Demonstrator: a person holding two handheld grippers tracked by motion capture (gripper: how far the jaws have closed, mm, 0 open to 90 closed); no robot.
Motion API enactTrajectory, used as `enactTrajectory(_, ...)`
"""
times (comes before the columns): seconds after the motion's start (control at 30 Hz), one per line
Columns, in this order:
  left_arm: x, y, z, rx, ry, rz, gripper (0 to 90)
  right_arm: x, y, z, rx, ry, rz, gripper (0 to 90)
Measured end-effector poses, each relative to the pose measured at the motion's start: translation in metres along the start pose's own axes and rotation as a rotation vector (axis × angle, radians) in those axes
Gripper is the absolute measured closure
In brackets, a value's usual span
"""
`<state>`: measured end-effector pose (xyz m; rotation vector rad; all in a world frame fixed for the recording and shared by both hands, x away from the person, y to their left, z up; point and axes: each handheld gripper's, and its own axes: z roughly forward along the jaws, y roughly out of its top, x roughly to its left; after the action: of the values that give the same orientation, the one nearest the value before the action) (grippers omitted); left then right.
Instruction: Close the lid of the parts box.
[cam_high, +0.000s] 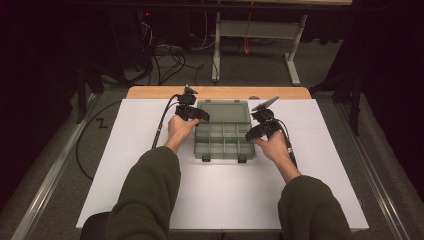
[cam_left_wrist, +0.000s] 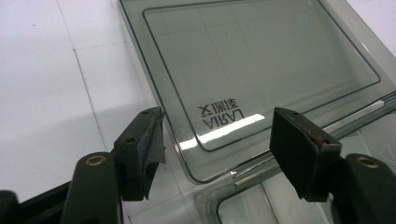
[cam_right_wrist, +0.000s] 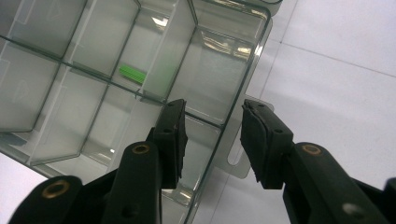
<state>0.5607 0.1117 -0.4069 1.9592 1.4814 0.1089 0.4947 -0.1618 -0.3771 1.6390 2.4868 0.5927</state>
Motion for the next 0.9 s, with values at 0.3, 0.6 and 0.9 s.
enactTrajectory(0.3, 0.006, 0.0, 0.009, 0.012, -0.002, -0.035, 36.6, 0.0, 0.0, 0.0, 0.003, 0.001, -0.002, 62.1)
enactTrajectory(0.6, 0.009, 0.001, 0.012, 0.026, -0.03, -0.061, 36.9, 0.0, 0.0, 0.0, 0.005, 0.002, -0.002, 62.1)
enactTrajectory(0.9, 0.011, 0.001, 0.011, 0.02, -0.051, -0.059, 38.2, -0.001, 0.002, 0.0, 0.014, 0.006, -0.002, 62.1)
